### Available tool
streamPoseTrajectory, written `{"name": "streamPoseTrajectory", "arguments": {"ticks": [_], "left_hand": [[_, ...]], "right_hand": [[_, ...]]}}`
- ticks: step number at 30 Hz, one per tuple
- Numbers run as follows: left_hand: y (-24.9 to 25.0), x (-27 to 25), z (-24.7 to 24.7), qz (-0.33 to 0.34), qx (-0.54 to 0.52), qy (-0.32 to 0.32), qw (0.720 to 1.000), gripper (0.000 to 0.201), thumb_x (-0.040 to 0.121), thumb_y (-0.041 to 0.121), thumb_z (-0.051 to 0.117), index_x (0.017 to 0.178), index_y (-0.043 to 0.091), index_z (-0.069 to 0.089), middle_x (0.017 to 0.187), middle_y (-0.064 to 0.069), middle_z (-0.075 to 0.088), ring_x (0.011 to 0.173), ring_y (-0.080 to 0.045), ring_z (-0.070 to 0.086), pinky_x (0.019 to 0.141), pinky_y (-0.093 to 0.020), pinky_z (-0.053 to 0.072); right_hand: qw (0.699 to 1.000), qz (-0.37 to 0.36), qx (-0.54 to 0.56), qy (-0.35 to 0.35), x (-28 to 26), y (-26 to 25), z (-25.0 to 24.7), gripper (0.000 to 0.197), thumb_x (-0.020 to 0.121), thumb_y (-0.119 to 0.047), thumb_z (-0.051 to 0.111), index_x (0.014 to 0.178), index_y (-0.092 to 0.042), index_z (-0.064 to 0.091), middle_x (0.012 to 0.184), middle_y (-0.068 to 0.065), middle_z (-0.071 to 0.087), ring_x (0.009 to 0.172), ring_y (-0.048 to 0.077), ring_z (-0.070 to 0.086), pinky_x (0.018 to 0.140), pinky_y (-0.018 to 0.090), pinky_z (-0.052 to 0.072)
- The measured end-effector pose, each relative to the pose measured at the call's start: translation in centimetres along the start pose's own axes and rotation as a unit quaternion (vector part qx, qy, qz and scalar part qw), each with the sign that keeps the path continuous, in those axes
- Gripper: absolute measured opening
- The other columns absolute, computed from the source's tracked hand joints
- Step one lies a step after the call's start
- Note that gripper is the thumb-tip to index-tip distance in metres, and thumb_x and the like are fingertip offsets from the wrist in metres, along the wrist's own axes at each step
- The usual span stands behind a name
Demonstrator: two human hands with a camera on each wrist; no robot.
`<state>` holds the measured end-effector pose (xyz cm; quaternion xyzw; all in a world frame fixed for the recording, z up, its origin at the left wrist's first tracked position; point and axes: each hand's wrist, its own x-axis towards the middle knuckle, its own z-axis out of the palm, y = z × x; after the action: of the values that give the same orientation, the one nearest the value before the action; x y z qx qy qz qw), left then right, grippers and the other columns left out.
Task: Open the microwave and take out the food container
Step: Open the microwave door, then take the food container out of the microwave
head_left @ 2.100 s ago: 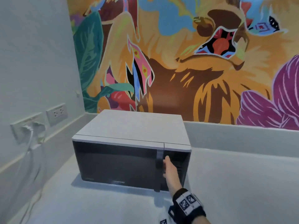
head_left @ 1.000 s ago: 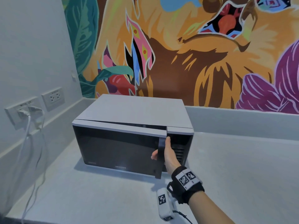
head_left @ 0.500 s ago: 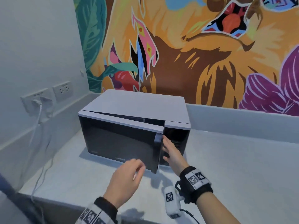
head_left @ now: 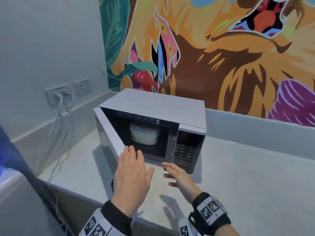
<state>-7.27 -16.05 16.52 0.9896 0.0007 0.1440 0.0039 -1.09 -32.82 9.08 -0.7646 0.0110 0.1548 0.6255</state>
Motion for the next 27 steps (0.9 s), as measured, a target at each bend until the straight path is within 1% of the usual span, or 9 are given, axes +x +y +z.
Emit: {"name": "streamPoseTrajectory", "arguments": {"ticks": [3,8,13,17,20,22,23,25,27], "left_hand": [[-2.2,-1.4,-0.3,-0.088,0.035,-0.026,0.995,0.072,0.09,0.054,0.031,0.143,0.005,0.027,0.151,-0.024,0.03,0.139,-0.04,0.026,0.115,-0.048,0.027],[-6.1,-1.7,-0.4,-0.215,0.05,-0.036,0.975,0.067,0.08,0.048,0.054,0.127,0.001,0.05,0.135,-0.025,0.049,0.122,-0.048,0.038,0.098,-0.06,0.031],[-9.8,-1.5,1.6,-0.256,0.037,0.01,0.966,0.051,0.073,0.031,0.069,0.109,-0.004,0.062,0.129,-0.029,0.052,0.127,-0.056,0.025,0.103,-0.072,0.013],[-11.4,-0.7,2.7,-0.278,0.006,0.055,0.959,0.037,0.076,0.028,0.065,0.098,-0.001,0.064,0.13,-0.031,0.048,0.133,-0.058,0.015,0.105,-0.075,-0.003],[-10.7,1.6,3.5,-0.25,-0.019,0.107,0.962,0.041,0.076,0.032,0.053,0.105,0.005,0.063,0.141,-0.031,0.039,0.139,-0.053,0.012,0.108,-0.07,-0.01],[-9.5,5.0,5.2,-0.14,-0.065,0.118,0.981,0.037,0.079,0.031,0.046,0.106,0.011,0.063,0.136,-0.024,0.048,0.136,-0.049,0.027,0.115,-0.062,0.0],[-8.8,7.1,6.5,-0.066,-0.107,0.099,0.987,0.033,0.083,0.03,0.043,0.105,0.014,0.062,0.127,-0.019,0.056,0.13,-0.044,0.04,0.115,-0.059,0.017],[-7.6,11.7,9.2,0.034,-0.193,0.028,0.98,0.034,0.088,0.033,0.036,0.107,0.017,0.059,0.112,-0.006,0.063,0.11,-0.029,0.058,0.097,-0.048,0.048],[-7.2,16.5,11.4,0.029,-0.244,-0.037,0.969,0.035,0.09,0.032,0.034,0.113,0.014,0.053,0.111,-0.006,0.059,0.101,-0.027,0.059,0.086,-0.043,0.053]], "right_hand": [[0.999,0.011,-0.012,-0.028,1.7,-0.2,1.9,0.032,0.097,-0.029,0.041,0.123,-0.028,0.06,0.125,-0.003,0.056,0.113,0.017,0.056,0.089,0.032,0.044],[0.999,0.023,-0.011,-0.034,4.9,-1.2,4.6,0.031,0.096,-0.024,0.04,0.121,-0.024,0.058,0.112,-0.003,0.054,0.101,0.014,0.053,0.085,0.031,0.043],[0.999,0.034,-0.002,-0.021,7.1,-1.1,4.8,0.024,0.096,-0.021,0.041,0.116,-0.025,0.053,0.117,-0.001,0.052,0.104,0.018,0.053,0.091,0.036,0.046],[0.997,0.058,0.029,0.033,8.9,-1.0,3.8,0.023,0.096,-0.018,0.042,0.115,-0.024,0.052,0.115,0.004,0.052,0.103,0.02,0.052,0.09,0.039,0.049],[0.993,0.076,0.057,0.067,11.1,-1.3,3.2,0.031,0.095,-0.016,0.043,0.125,-0.018,0.052,0.11,0.006,0.052,0.098,0.021,0.052,0.084,0.038,0.049],[0.993,0.082,0.064,0.05,12.8,-2.1,3.3,0.037,0.097,-0.017,0.043,0.134,-0.016,0.046,0.116,0.006,0.051,0.101,0.021,0.053,0.081,0.035,0.048],[0.993,0.085,0.068,0.04,13.5,-2.8,3.5,0.039,0.098,-0.018,0.043,0.136,-0.015,0.043,0.122,0.006,0.05,0.104,0.022,0.052,0.082,0.035,0.047],[0.992,0.089,0.08,0.042,15.4,-3.9,4.0,0.045,0.096,-0.021,0.047,0.139,-0.01,0.037,0.133,0.01,0.046,0.111,0.023,0.049,0.085,0.037,0.049],[0.986,0.1,0.093,0.1,17.3,-5.2,4.2,0.048,0.095,-0.021,0.049,0.138,-0.001,0.039,0.133,0.014,0.047,0.108,0.023,0.048,0.094,0.042,0.051]]}}
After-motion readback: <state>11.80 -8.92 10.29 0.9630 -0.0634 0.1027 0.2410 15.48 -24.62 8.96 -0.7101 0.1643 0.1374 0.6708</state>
